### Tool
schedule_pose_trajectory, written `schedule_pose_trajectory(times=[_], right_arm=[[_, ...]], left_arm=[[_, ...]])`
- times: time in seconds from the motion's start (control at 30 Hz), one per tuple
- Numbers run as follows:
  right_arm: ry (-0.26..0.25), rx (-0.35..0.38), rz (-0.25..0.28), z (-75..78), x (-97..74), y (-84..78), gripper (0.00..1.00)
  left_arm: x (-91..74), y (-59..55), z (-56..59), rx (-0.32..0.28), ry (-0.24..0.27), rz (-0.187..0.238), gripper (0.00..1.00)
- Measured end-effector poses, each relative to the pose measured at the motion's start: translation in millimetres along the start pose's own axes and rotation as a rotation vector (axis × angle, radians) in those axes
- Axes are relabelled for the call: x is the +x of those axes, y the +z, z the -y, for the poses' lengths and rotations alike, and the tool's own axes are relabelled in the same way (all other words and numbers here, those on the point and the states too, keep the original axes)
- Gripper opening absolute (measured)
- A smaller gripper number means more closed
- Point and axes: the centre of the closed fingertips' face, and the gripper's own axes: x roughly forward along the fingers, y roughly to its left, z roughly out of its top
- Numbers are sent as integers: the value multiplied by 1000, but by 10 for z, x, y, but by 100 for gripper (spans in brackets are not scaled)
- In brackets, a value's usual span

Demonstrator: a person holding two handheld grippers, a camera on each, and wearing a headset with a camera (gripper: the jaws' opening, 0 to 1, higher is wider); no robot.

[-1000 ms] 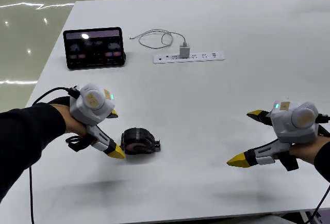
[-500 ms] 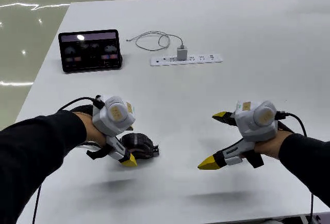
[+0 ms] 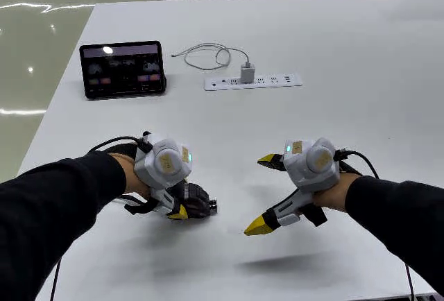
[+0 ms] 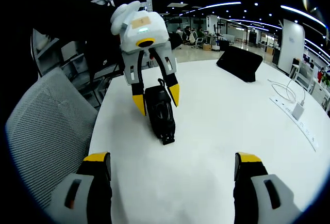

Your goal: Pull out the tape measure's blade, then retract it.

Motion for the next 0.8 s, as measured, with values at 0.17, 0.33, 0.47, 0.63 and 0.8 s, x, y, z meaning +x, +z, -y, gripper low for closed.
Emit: schedule_pose_trajectory(times=[0.17,0.33,0.47,0.63,0.8], right_arm=[[10,-32,-6,-1,107,49,89],[24,-65,-30,-8,281,71,77],[40,-86,-63,-50,401,44,69],[77,-148,-104,-120,533,0,54],[82,-174,-141,-111,640,-53,43]], left_arm=[[-18,-1,-66,-3,27,2,33],[4,-3,-44,25,38,-19,33],[11,-18,-80,-13,53,-27,32],[13,-28,-86,-35,50,-20,32],[15,-28,-91,-55,41,-16,32]])
